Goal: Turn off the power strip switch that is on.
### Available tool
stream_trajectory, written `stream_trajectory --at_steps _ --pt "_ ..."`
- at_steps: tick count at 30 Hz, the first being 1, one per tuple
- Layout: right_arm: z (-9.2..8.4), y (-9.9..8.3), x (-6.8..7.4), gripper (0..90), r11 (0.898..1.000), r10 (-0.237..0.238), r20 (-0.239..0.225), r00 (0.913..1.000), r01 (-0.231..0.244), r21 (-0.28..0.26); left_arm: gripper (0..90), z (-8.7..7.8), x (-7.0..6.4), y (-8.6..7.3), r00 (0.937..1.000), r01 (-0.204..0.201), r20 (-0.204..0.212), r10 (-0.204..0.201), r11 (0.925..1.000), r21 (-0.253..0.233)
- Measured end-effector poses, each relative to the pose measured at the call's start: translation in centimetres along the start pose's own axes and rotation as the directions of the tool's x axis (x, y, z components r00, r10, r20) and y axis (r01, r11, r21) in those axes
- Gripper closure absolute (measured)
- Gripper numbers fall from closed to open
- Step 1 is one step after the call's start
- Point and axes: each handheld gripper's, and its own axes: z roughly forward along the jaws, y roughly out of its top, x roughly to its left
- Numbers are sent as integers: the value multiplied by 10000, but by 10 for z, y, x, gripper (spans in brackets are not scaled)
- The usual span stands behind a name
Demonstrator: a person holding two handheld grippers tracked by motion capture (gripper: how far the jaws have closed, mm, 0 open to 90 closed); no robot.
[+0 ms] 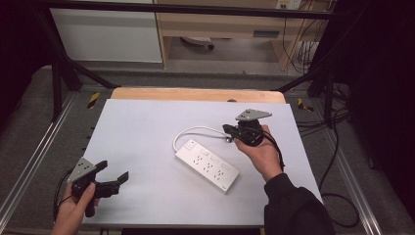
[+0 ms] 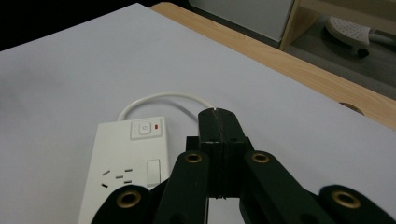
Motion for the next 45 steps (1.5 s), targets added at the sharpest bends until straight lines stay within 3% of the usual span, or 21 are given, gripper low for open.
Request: stream_trajectory --at_steps 16,23,45 --pt "16 14 6 900 9997 158 -323 9994 -151 214 59 0 0 1 10000 -32 -6 32 10000 -32" --pt "24 13 6 900 9992 232 -373 9990 -220 326 58 0 2 0 9998 62 -179 -62 10000 11" --pt "50 11 14 900 9981 112 -465 9989 -83 610 58 0 1 0 9999 -20 -105 20 10000 53"
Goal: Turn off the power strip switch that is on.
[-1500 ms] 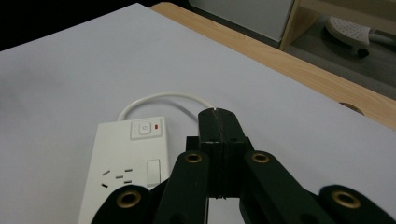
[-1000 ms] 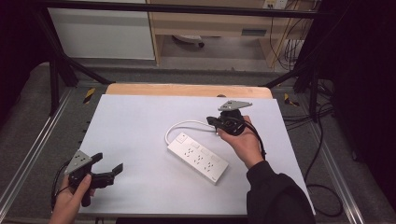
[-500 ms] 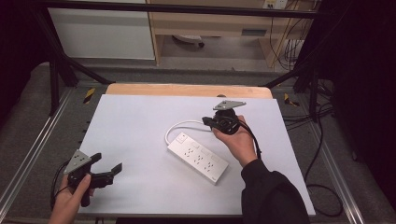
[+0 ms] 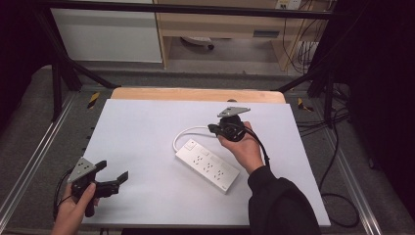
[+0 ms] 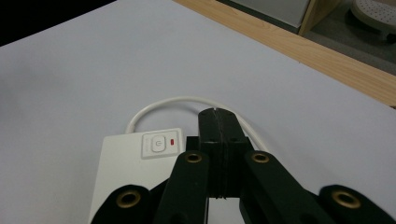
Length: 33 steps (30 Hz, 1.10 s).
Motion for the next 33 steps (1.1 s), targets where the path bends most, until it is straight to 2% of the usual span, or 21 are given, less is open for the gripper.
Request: stream_trajectory --at_steps 12,18,33 --pt "15 -4 6 900 9998 -111 -84 9999 112 149 58 0 0 0 10000 -14 28 14 10000 -23" --pt "20 -7 7 900 9993 -248 -88 9997 251 271 58 -1 2 0 9999 62 -109 -62 10000 -30" --pt "28 -21 8 900 9997 -128 -142 9998 132 229 58 -1 2 0 10000 26 -76 -26 10000 -25"
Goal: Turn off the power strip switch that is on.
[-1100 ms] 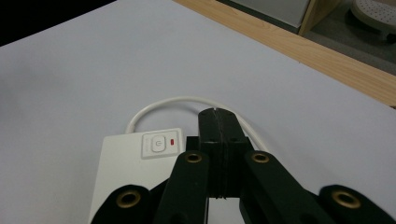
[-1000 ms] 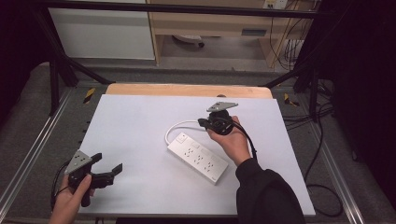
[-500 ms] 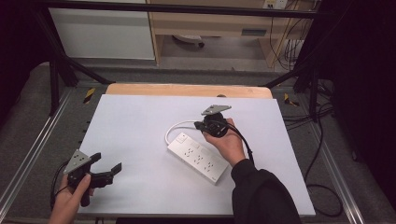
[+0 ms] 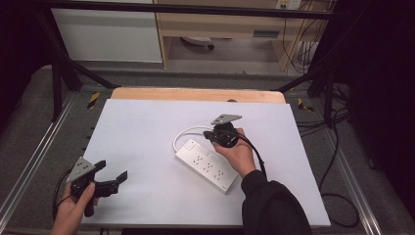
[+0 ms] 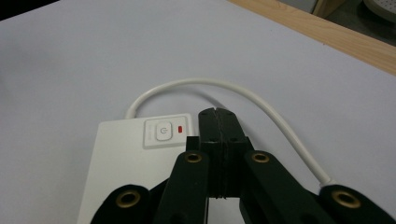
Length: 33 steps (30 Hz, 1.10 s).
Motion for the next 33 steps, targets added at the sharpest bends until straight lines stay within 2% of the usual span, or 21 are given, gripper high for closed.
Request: stream_trajectory --at_steps 17,33 --pt "4 -17 -3 900 9997 196 98 9998 -197 111 58 1 -1 0 10000 -35 7 35 10000 49" --pt "7 -33 -1 900 9988 402 -52 9992 -401 285 59 1 -1 0 10000 -36 7 36 10000 45"
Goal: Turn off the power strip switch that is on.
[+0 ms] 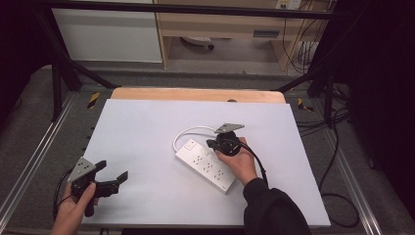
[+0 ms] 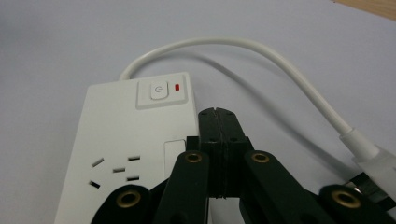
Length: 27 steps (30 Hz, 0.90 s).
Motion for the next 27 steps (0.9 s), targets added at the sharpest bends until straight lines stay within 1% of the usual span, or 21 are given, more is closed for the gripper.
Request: stream_trajectory --at_steps 4,9,13,18,27 --pt "-2 -4 1 900 10000 84 -27 10000 -84 -25 58 0 0 0 10000 16 -7 -16 10000 -15" --pt "-3 -7 2 900 10000 58 -48 10000 -59 -33 58 0 0 0 10000 6 6 -6 10000 -21" --pt "-3 -8 3 900 10000 -41 -62 10000 40 -27 58 0 0 0 10000 11 11 -11 10000 -14" --pt "-3 -8 4 900 10000 -2 -80 10000 2 21 58 0 0 0 10000 -23 21 23 10000 -5" --pt "-1 -10 6 900 9999 -78 -116 9999 79 106 59 0 0 0 10000 -15 32 15 10000 -10"
